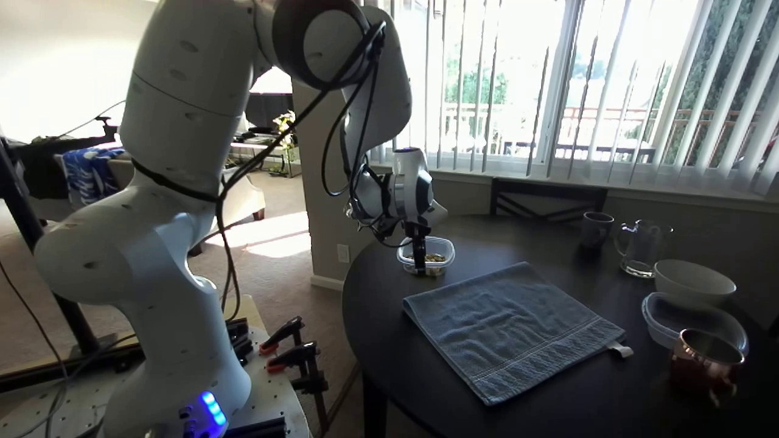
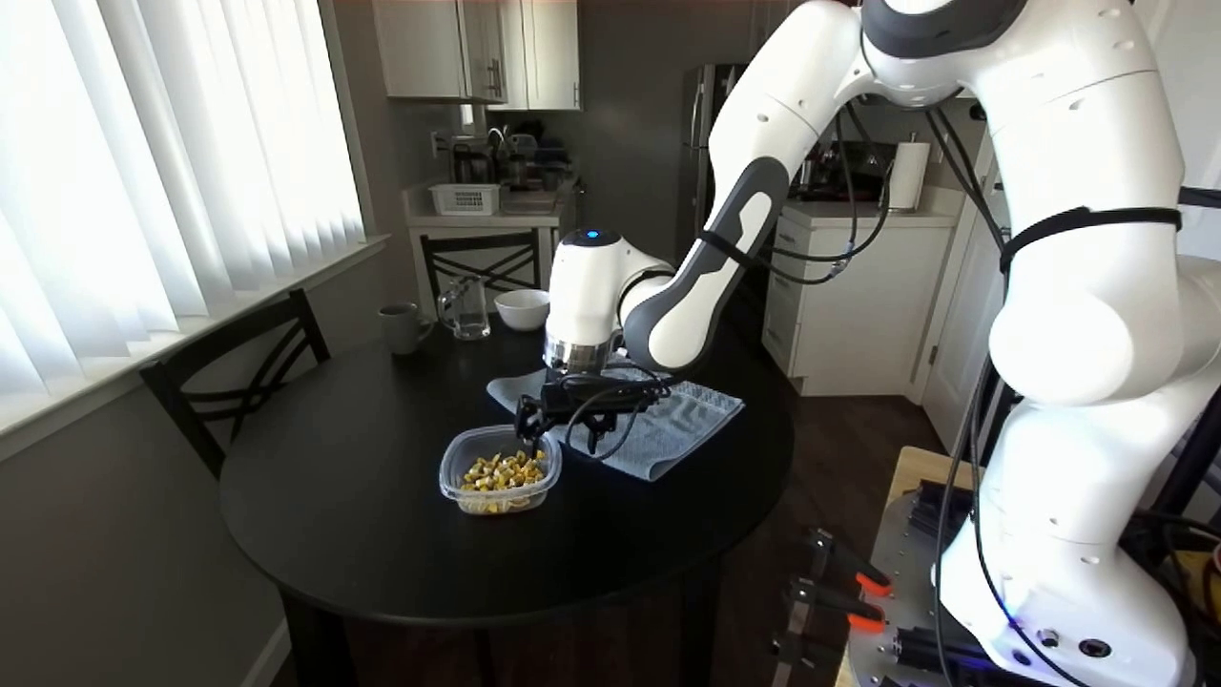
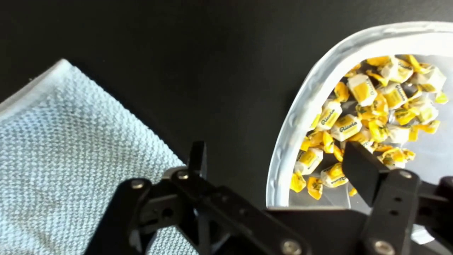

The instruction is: Pour the candy onto the blue towel.

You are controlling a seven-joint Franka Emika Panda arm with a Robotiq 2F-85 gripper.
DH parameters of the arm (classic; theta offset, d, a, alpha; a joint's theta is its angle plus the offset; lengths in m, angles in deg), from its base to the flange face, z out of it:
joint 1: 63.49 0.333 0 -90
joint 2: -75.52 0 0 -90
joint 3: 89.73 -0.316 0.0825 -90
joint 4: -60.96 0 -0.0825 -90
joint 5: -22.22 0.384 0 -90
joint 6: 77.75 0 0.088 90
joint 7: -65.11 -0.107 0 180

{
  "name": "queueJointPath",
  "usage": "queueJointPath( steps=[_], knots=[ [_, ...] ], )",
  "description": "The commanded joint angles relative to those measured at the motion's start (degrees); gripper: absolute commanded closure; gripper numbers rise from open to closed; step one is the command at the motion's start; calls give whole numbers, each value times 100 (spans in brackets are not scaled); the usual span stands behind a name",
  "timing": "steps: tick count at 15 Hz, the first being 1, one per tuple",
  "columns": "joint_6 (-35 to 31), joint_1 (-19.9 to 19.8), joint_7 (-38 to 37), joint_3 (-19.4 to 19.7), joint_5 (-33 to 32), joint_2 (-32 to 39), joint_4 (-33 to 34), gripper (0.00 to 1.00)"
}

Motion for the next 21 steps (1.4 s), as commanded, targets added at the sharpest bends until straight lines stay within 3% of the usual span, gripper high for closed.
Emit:
queueJointPath(
  steps=[1,2,9,10,14,17,21],
  knots=[
    [56,324,-29,224,-192,463,459,33],
    [-390,1319,650,1210,881,89,386,40],
    [-823,3275,2056,3059,3205,-74,457,85],
    [-835,3451,2169,3237,3411,-108,441,93],
    [-945,3861,2568,3657,4010,-161,405,98],
    [-924,4041,2765,3866,4262,-227,378,95],
    [-941,4370,2700,4387,4146,-598,246,95]
  ],
)
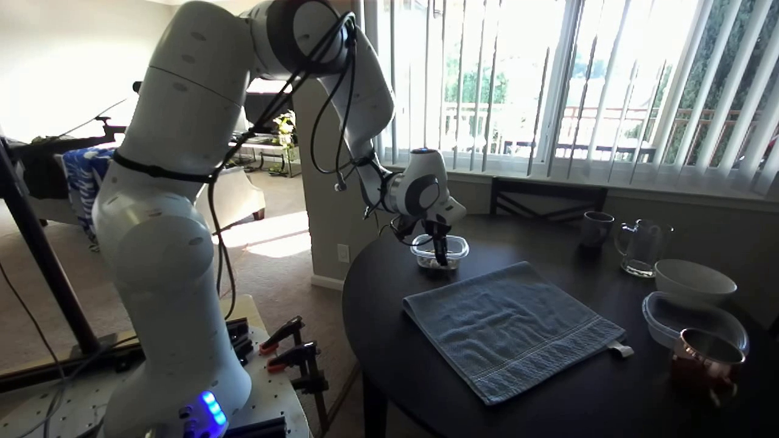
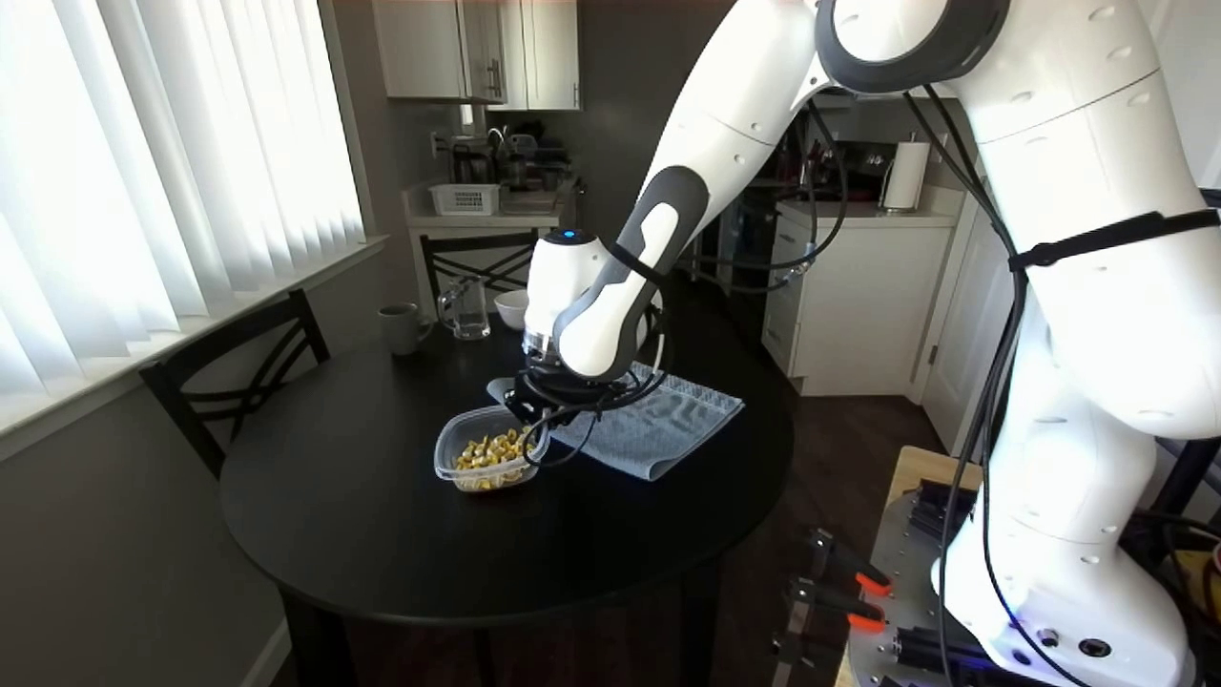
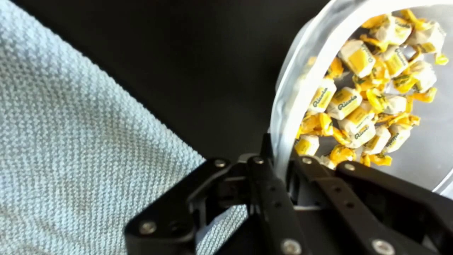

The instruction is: Pour the candy onto the blue towel.

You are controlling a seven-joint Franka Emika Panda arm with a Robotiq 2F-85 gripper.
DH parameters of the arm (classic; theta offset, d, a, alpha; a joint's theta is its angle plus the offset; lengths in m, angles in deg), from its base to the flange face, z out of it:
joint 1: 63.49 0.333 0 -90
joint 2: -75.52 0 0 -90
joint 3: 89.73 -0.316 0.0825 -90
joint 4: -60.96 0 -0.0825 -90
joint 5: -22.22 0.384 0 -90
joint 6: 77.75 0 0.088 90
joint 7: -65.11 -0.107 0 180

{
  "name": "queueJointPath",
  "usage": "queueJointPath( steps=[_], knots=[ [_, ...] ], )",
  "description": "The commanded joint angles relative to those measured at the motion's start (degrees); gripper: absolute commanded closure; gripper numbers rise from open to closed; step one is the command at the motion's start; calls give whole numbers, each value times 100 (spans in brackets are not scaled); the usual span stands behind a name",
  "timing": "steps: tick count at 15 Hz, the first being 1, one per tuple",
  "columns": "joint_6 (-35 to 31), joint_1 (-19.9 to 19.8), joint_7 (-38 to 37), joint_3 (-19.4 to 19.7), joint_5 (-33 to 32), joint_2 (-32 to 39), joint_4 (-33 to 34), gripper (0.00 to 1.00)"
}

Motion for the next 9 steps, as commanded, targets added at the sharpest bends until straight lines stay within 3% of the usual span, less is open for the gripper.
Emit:
queueJointPath(
  steps=[1,3,6,9],
  knots=[
    [-155,450,57,653,-40,-707,-450,95],
    [-28,952,-258,1374,-555,-1052,-518,95],
    [611,2022,-1105,2809,-2153,-1318,-255,95],
    [1663,2682,-1960,3481,-3612,-1468,79,95]
  ],
)
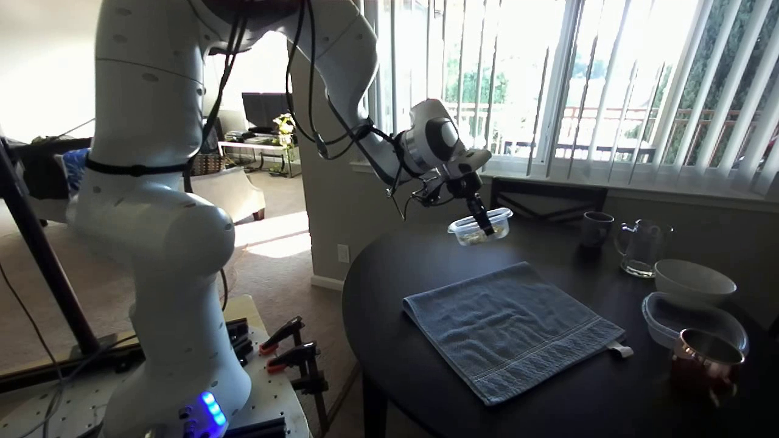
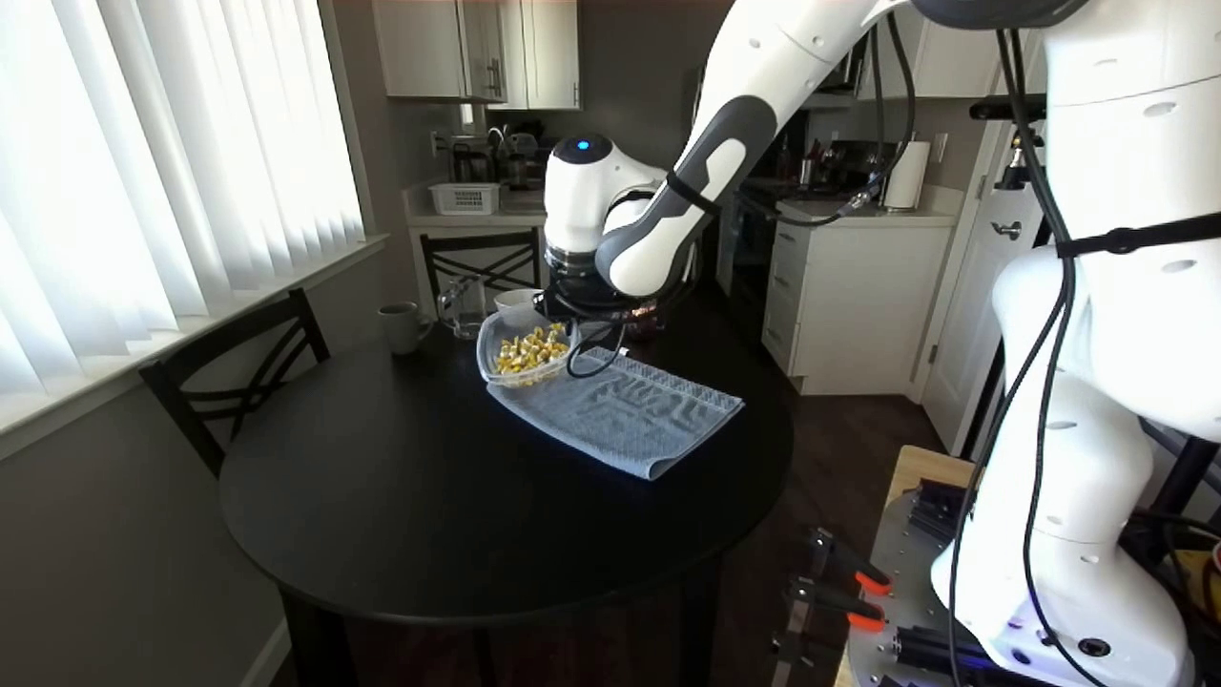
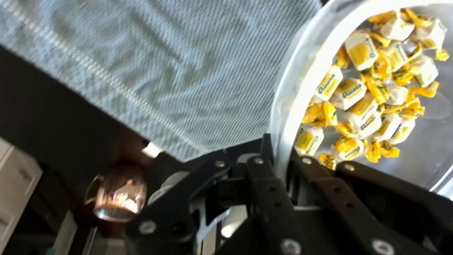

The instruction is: Pour the candy onto the blue towel.

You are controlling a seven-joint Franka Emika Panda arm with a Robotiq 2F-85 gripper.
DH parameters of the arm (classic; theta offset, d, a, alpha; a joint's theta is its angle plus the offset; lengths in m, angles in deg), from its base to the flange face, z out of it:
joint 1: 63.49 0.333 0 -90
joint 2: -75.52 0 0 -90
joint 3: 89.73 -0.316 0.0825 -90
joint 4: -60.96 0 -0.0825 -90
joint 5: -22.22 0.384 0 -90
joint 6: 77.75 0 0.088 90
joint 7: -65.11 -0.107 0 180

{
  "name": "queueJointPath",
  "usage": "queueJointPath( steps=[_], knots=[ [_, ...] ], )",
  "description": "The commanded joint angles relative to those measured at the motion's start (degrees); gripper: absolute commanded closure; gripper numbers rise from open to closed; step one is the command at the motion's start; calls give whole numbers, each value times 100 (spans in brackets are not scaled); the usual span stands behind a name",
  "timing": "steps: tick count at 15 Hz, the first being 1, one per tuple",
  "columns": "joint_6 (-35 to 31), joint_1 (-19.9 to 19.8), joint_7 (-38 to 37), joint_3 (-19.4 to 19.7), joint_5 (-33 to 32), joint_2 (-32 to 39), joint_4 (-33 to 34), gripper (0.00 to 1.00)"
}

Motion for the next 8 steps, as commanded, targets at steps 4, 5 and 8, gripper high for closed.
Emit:
queueJointPath(
  steps=[4,5,8],
  knots=[
    [2372,1059,-1429,499,-2423,-288,524,95],
    [2973,141,-1676,-643,-2958,-429,644,96],
    [4174,-472,-1730,-1655,-3592,-172,954,95]
  ],
)
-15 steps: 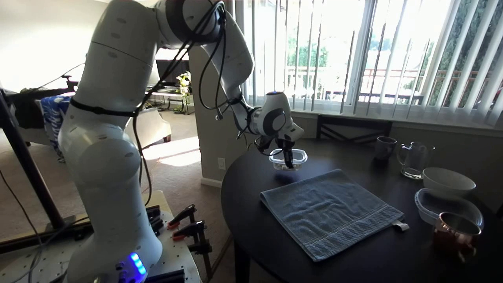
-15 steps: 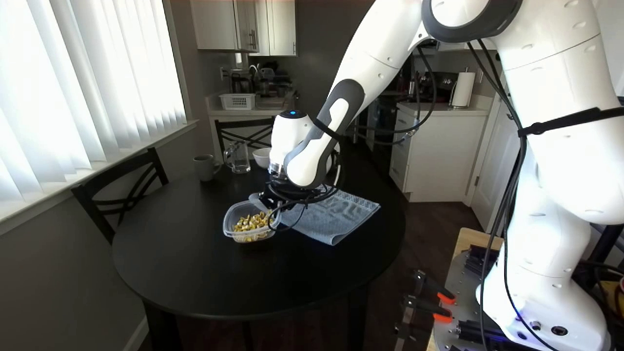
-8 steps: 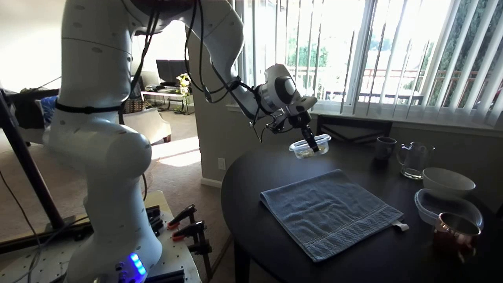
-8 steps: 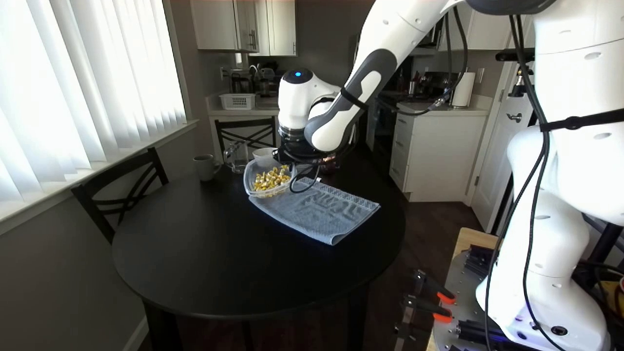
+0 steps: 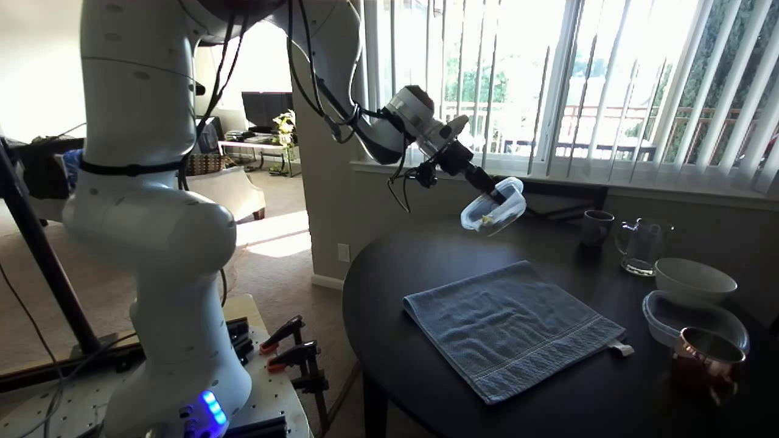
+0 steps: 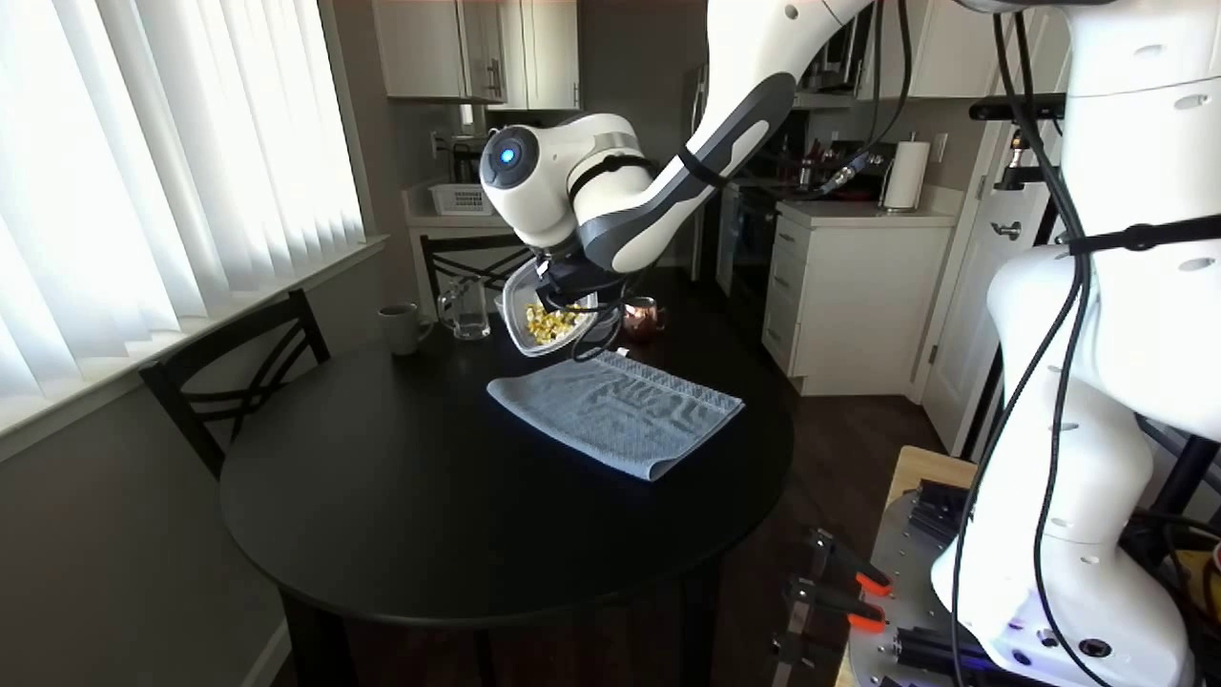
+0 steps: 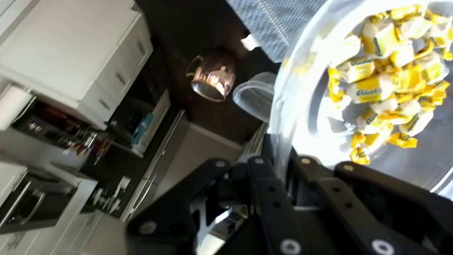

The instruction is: Pour the candy onto the blue towel.

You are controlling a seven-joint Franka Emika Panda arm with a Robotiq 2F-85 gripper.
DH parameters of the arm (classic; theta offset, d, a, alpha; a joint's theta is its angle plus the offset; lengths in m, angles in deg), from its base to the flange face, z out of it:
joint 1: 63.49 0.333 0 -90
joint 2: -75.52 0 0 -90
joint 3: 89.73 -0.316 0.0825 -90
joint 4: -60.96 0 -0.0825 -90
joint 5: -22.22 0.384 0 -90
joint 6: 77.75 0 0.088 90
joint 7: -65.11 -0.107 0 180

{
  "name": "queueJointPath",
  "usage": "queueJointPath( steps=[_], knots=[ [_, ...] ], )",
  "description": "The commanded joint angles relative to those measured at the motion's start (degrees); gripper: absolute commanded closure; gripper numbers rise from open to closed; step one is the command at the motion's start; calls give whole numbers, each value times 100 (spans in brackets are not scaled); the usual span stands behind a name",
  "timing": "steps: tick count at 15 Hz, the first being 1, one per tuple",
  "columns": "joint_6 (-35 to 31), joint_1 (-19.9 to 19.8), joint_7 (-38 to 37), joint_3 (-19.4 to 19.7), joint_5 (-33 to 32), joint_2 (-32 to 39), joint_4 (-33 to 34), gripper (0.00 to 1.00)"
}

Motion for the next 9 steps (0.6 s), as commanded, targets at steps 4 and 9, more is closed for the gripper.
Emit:
queueJointPath(
  steps=[4,9],
  knots=[
    [1927,-1614,-100,-1711,-1358,737,578,95],
    [3050,-2241,-11,-1952,-2057,1653,877,95]
  ],
)
